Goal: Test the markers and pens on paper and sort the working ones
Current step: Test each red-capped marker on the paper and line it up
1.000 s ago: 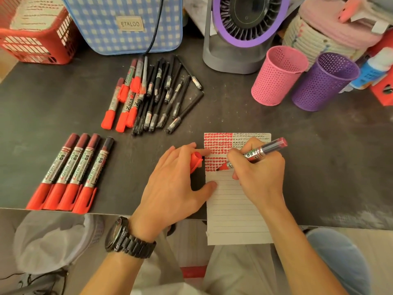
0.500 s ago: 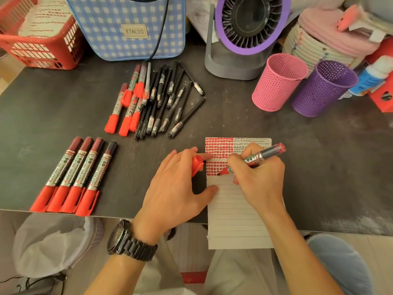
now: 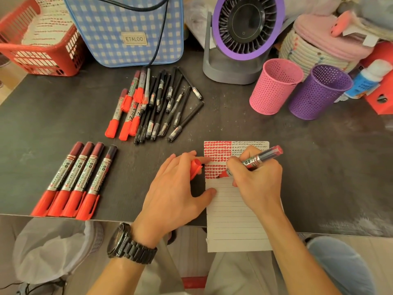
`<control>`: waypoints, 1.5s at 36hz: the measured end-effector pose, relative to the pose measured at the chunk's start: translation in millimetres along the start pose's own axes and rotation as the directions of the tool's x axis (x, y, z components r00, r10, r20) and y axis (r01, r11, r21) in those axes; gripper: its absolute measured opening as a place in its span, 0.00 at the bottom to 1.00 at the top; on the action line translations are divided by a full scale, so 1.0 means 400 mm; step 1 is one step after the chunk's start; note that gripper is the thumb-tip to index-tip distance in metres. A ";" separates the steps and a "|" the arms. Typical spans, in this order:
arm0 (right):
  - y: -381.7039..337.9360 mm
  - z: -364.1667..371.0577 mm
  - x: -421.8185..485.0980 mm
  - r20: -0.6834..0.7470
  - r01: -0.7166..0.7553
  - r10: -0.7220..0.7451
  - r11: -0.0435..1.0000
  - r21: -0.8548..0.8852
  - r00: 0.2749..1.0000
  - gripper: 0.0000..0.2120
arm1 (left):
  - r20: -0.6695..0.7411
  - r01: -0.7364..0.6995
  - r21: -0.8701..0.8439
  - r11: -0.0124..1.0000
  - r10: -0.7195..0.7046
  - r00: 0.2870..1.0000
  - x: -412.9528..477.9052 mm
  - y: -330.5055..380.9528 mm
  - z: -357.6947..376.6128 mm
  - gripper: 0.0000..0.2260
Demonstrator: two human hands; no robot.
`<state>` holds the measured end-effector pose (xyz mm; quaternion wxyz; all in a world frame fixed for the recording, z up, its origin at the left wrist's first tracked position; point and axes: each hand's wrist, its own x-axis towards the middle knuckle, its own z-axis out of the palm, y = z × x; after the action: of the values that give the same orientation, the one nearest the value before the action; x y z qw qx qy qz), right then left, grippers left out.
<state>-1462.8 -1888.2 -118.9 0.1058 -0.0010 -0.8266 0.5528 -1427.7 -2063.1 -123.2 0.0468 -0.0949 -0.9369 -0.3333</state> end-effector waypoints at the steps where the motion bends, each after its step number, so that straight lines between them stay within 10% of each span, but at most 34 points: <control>1: -0.001 0.001 0.000 -0.006 0.004 -0.004 1.000 -0.001 1.000 0.17 | -0.002 0.000 -0.002 1.000 0.000 1.000 0.000 0.001 -0.001 0.27; 20: -0.004 -0.004 0.005 -0.067 -0.066 0.078 0.984 0.163 0.995 0.13 | 0.000 0.001 0.013 1.000 -0.001 1.000 0.000 -0.006 0.000 0.26; 32: -0.051 -0.086 0.013 0.033 -0.284 0.329 0.753 0.594 0.944 0.14 | 0.025 0.019 0.014 1.000 -0.020 1.000 -0.011 -0.011 0.003 0.23; 42: -0.087 -0.118 -0.162 0.369 -0.500 0.344 0.486 0.717 0.863 0.21 | -0.068 0.127 -0.407 0.905 -0.169 0.983 -0.163 0.010 -0.044 0.13; 54: -0.086 -0.069 -0.346 0.256 -0.519 0.463 0.629 0.579 0.848 0.15 | 0.032 0.229 -0.509 0.830 -0.247 0.968 -0.368 0.008 -0.065 0.10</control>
<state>-1318.7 -1892.7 -101.2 -0.0891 -0.1678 -0.5651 0.8028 -1282.5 -2098.8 -123.6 -0.0053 0.0194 -0.8191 -0.5734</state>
